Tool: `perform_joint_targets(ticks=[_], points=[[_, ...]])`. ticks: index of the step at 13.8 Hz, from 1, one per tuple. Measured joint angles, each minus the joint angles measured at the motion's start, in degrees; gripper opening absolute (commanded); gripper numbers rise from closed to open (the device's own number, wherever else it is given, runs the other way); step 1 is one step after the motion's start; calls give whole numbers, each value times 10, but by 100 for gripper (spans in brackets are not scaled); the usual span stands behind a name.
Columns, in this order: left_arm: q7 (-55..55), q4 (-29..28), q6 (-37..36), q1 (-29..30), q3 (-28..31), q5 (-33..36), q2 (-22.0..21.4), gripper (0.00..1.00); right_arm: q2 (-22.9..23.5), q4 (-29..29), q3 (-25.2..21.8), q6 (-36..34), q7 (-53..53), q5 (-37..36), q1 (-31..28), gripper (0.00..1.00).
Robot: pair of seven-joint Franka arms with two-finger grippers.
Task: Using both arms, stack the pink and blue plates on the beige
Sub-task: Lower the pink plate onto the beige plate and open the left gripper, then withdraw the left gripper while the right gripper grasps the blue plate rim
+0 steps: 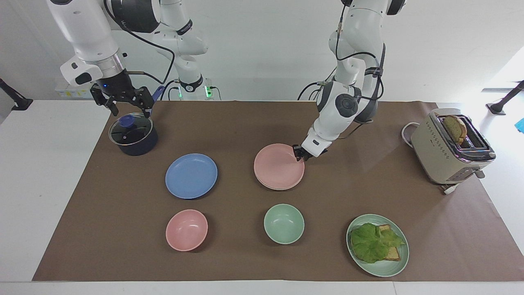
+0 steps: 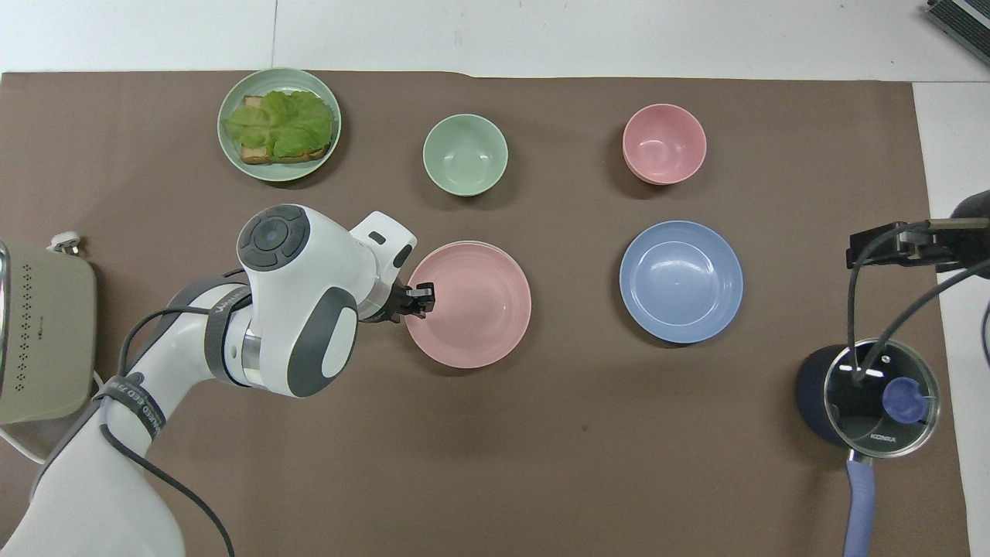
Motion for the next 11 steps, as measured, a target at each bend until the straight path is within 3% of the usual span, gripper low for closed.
perform_joint_targets(ticks=[4, 8, 11], points=[[0, 15, -8, 7, 11, 0, -2, 100, 11, -82, 3, 104, 0, 0, 1, 100], [21, 76, -107, 65, 28, 41, -16, 100, 48, -135, 3, 191, 0, 2, 3, 100], [98, 112, -177, 130, 34, 77, -54, 100, 72, -194, 4, 293, -4, 12, 8, 100]])
